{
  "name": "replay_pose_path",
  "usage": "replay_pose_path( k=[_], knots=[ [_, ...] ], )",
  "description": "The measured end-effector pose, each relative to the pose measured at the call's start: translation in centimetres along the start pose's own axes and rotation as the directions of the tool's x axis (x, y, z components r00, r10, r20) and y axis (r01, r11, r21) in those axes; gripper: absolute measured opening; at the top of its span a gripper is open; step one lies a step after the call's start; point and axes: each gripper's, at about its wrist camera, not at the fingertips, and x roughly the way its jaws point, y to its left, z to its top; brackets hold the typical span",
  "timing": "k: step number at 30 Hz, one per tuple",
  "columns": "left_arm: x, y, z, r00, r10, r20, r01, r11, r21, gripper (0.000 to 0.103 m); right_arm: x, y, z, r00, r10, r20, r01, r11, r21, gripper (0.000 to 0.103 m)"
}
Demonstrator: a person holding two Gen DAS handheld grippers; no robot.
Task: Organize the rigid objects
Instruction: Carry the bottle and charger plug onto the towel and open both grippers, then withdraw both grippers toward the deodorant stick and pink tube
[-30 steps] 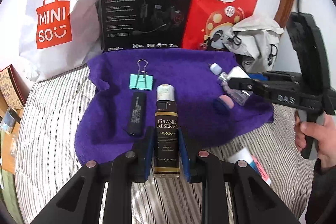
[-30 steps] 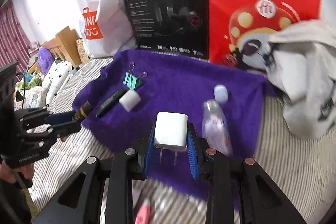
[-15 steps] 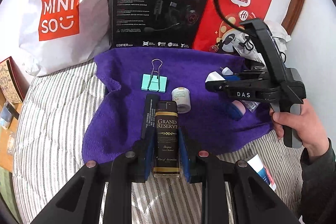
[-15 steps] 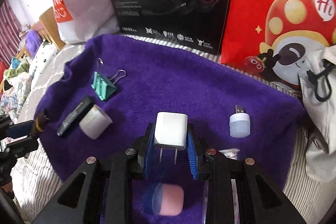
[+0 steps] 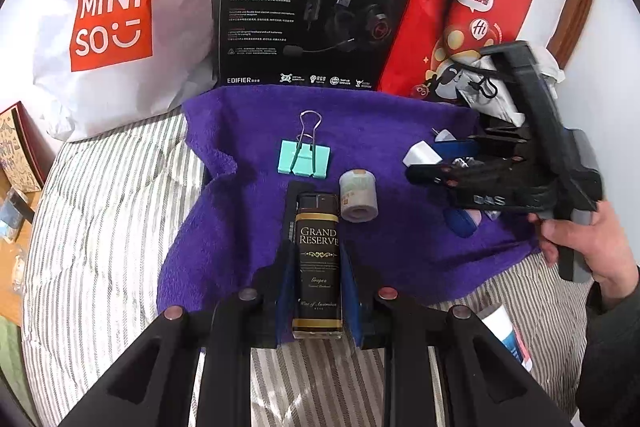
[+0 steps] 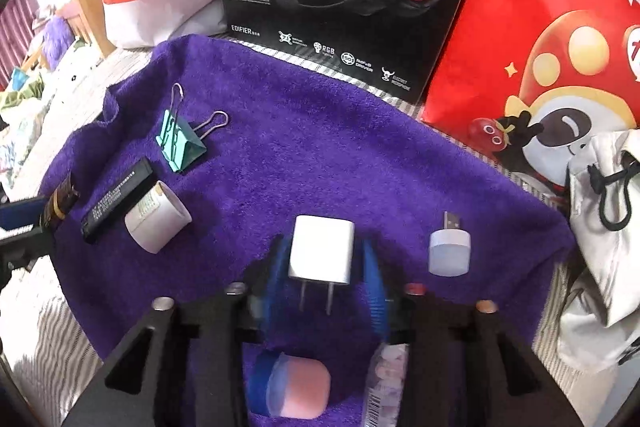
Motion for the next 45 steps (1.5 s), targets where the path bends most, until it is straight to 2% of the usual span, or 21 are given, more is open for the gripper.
replay_pose_path(
  k=[4,7,10,14,20,29,33,45],
  knots=[
    [0.8,-0.2,0.7,1.000,0.013,-0.015,-0.013,1.000,0.015,0.022,-2.4,-0.6,-0.4,0.998,0.049,0.051,-0.050,0.998,0.031,0.054],
    [1.7,-0.3,1.2,0.999,0.022,-0.029,-0.022,1.000,0.019,0.022,-4.8,-1.0,-0.8,0.994,0.049,0.098,-0.054,0.998,0.045,0.057],
    [2.5,-0.5,1.5,0.999,0.031,-0.043,-0.030,0.999,0.027,0.022,-6.7,-1.3,-1.3,0.990,0.047,0.130,-0.055,0.997,0.061,0.067],
    [3.6,-1.1,1.7,0.996,0.056,-0.064,-0.053,0.997,0.049,0.022,-8.9,-2.3,-3.2,0.986,0.045,0.158,-0.061,0.993,0.097,0.068],
    [4.9,-2.2,1.8,0.994,0.076,-0.081,-0.070,0.995,0.077,0.022,-11.0,-4.3,-7.4,0.987,0.040,0.154,-0.068,0.981,0.181,0.068],
    [6.1,-4.1,1.8,0.988,0.102,-0.118,-0.087,0.988,0.127,0.022,-11.1,-5.3,-12.4,0.992,0.043,0.117,-0.073,0.960,0.270,0.068],
    [6.5,-4.4,1.6,0.984,0.128,-0.124,-0.109,0.983,0.150,0.022,-11.4,-5.7,-13.7,0.993,0.049,0.110,-0.080,0.951,0.300,0.068],
    [6.4,-4.7,1.5,0.981,0.149,-0.125,-0.127,0.978,0.168,0.023,-12.2,-5.8,-15.5,0.992,0.066,0.110,-0.099,0.938,0.333,0.068]
  ],
)
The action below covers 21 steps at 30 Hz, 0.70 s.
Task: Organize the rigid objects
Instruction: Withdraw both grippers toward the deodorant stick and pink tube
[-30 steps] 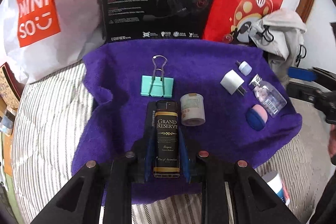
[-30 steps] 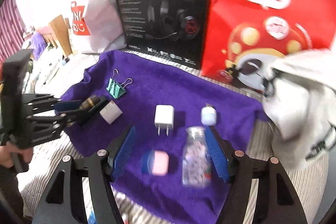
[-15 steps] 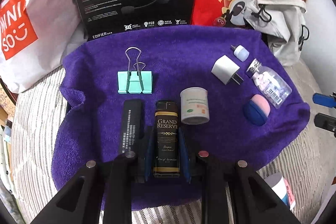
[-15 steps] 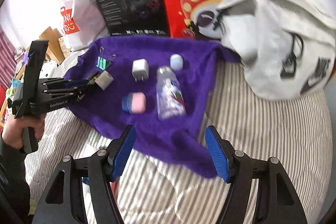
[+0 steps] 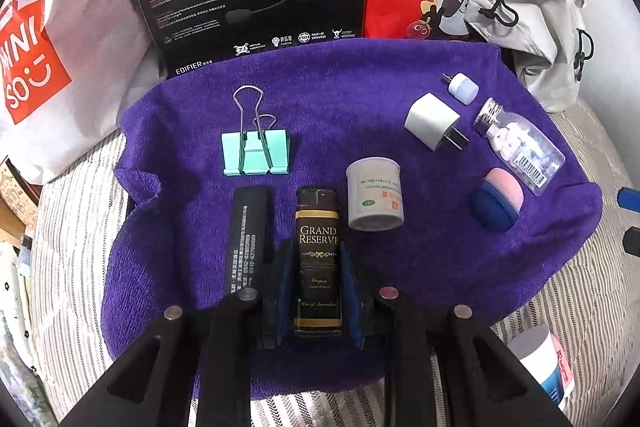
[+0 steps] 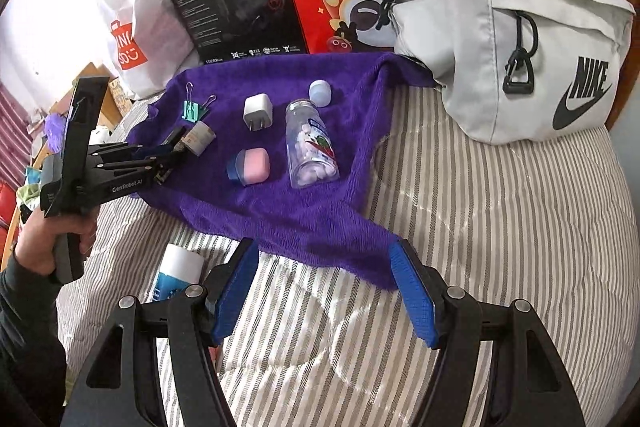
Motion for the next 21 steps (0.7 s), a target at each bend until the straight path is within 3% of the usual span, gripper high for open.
replay_pose_path(
  k=[3,7,9,11,13,16,21],
  knots=[
    [-0.2,0.0,-0.2,1.000,0.007,-0.009,-0.006,1.000,0.001,0.023,-0.4,-0.2,-0.4,1.000,0.001,-0.001,-0.001,1.000,0.008,0.068],
    [-2.0,0.3,-0.8,0.999,0.029,0.014,-0.028,0.999,-0.015,0.039,-1.1,-0.3,-1.0,1.000,0.000,0.001,0.000,1.000,0.018,0.068],
    [-3.4,0.4,-1.1,0.999,0.029,0.033,-0.028,0.999,-0.037,0.057,-1.5,-0.3,-1.4,1.000,0.000,0.004,-0.001,1.000,0.019,0.068],
    [-4.9,0.4,-1.6,0.998,0.022,0.061,-0.019,0.998,-0.057,0.092,-1.9,-0.2,-1.8,1.000,0.003,0.007,-0.003,1.000,0.022,0.072],
    [-6.3,0.0,-2.4,0.997,-0.013,0.079,0.021,0.995,-0.097,0.103,-2.2,-0.1,-2.2,1.000,0.004,0.009,-0.005,1.000,0.027,0.081],
    [-7.4,-1.5,-3.7,0.991,-0.109,0.083,0.121,0.980,-0.161,0.103,-2.6,0.2,-2.9,1.000,-0.001,0.016,0.000,0.999,0.038,0.086],
    [-6.9,-5.4,-5.8,0.982,-0.181,0.053,0.188,0.965,-0.182,0.103,-3.2,0.5,-4.3,0.999,-0.042,0.027,0.041,0.998,0.046,0.103]
  ],
)
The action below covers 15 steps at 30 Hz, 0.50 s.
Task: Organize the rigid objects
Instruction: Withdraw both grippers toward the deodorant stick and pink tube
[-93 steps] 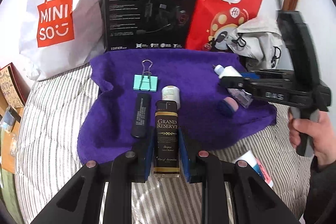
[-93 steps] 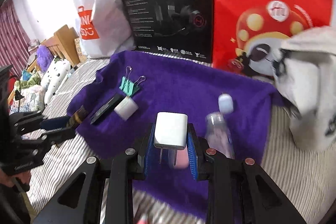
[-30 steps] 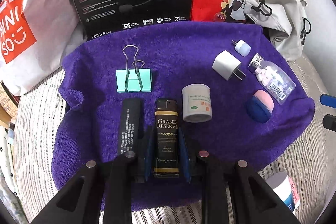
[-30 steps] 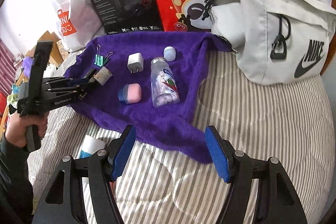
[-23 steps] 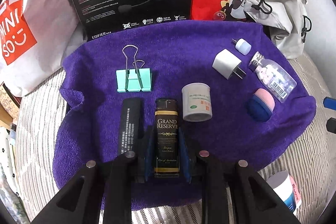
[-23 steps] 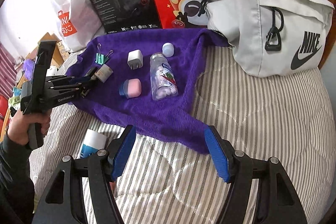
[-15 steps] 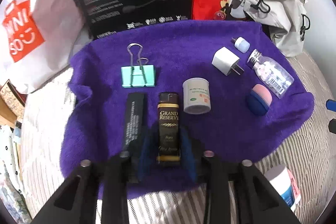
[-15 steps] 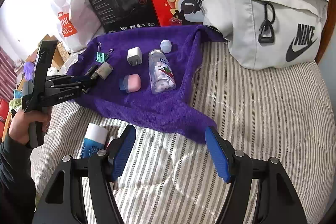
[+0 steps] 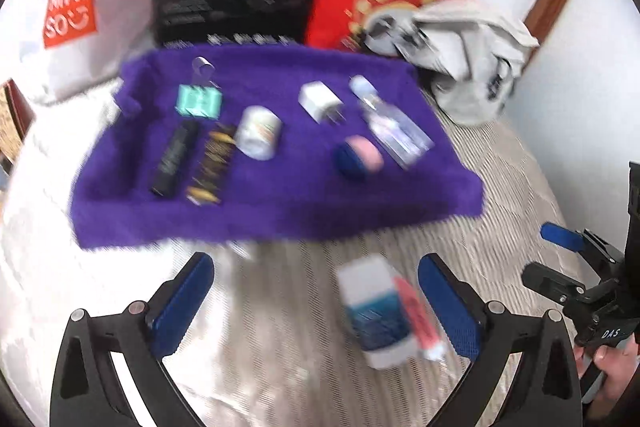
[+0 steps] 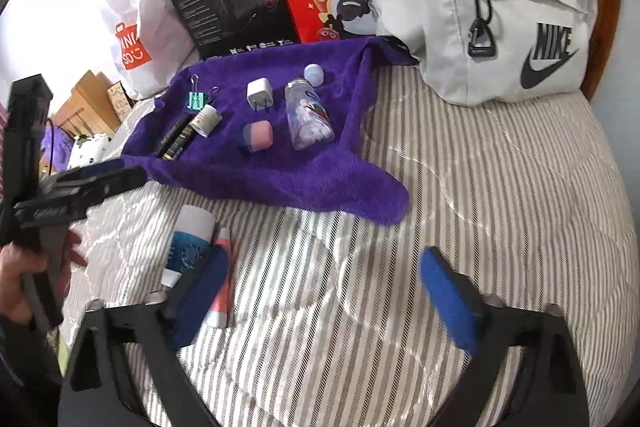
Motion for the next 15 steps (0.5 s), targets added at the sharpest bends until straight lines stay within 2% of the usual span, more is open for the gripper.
replay_pose_path(
  k=[3,6,8,10,15],
  knots=[
    [1.6,-1.5,-1.6,0.999,0.009,-0.046,-0.010,1.000,-0.005,0.103,-0.8,-0.1,-1.2,1.000,-0.003,0.006,0.003,1.000,0.017,0.103],
    [3.0,-2.8,-3.0,0.990,0.108,-0.086,-0.105,0.994,0.040,0.103,-1.8,-0.4,-2.5,1.000,0.015,0.013,-0.015,0.999,0.034,0.103],
    [3.7,-3.4,-3.7,0.982,0.171,-0.086,-0.163,0.983,0.086,0.103,-2.5,-0.6,-3.4,1.000,0.023,0.016,-0.023,0.999,0.040,0.103],
    [3.2,-3.4,-4.1,0.981,0.187,-0.055,-0.182,0.980,0.085,0.103,-3.2,-0.7,-4.2,0.999,0.029,0.019,-0.030,0.999,0.043,0.103],
    [3.4,-2.3,-5.1,0.967,0.249,-0.056,-0.244,0.966,0.079,0.103,-3.9,-1.3,-5.9,0.999,0.044,0.009,-0.045,0.997,0.057,0.103]
  ],
)
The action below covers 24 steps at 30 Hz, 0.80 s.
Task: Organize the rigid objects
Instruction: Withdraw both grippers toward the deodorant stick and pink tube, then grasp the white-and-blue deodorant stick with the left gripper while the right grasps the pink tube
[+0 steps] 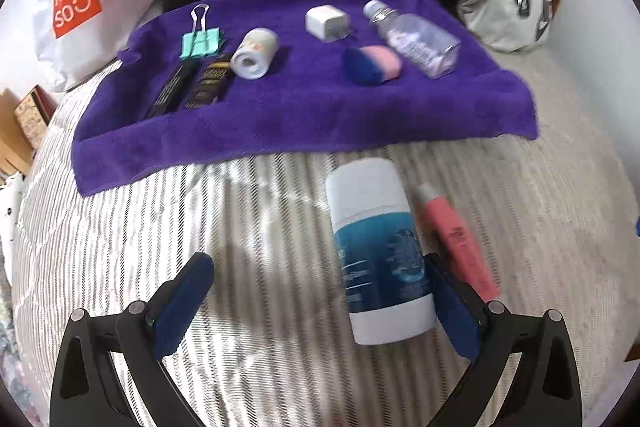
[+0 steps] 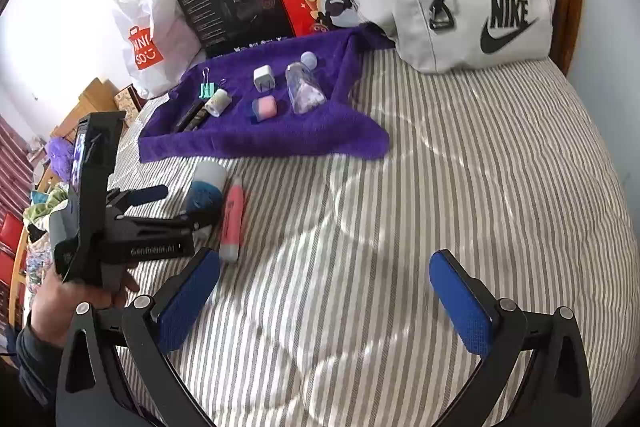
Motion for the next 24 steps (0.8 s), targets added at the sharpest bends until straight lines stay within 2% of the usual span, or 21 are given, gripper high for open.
replay_pose_path(
  k=[5,7,9,10,11,12,14,19,24],
  knots=[
    [-0.1,0.7,-0.4,0.998,-0.041,0.055,0.043,0.998,-0.036,0.102,0.4,0.1,-0.9,0.999,0.027,-0.018,-0.028,1.000,-0.008,0.103],
    [-0.1,0.5,-0.7,0.997,-0.020,0.070,0.022,0.999,-0.035,0.101,0.6,0.3,-1.0,0.999,0.039,-0.025,-0.040,0.999,-0.013,0.103],
    [-0.3,0.1,-1.1,0.996,-0.009,0.092,0.013,0.999,-0.036,0.095,0.9,0.4,-1.2,0.998,0.049,-0.030,-0.050,0.999,-0.017,0.103],
    [-0.5,0.1,-1.2,0.995,-0.009,0.100,0.012,0.999,-0.037,0.088,1.1,0.5,-1.2,0.998,0.055,-0.035,-0.056,0.998,-0.019,0.103],
    [-0.7,-0.1,-1.3,0.994,-0.013,0.108,0.016,0.999,-0.029,0.075,1.2,0.5,-1.2,0.998,0.058,-0.038,-0.059,0.998,-0.020,0.103],
    [-1.0,-0.5,-1.2,0.993,-0.018,0.114,0.021,1.000,-0.021,0.067,1.4,0.5,-1.2,0.997,0.061,-0.043,-0.062,0.998,-0.020,0.103],
    [-1.3,-0.7,-1.1,0.992,-0.029,0.124,0.030,1.000,-0.008,0.035,1.7,0.6,-1.3,0.996,0.067,-0.052,-0.068,0.997,-0.019,0.103],
    [-1.0,-0.5,-0.6,0.986,-0.069,0.149,0.071,0.997,-0.009,0.034,2.4,1.0,-1.5,0.994,0.080,-0.072,-0.081,0.996,-0.022,0.103],
    [-1.1,0.6,-0.2,0.984,-0.120,0.131,0.124,0.992,-0.025,0.034,3.0,2.1,-1.3,0.994,0.096,-0.061,-0.098,0.995,-0.030,0.103]
  ],
)
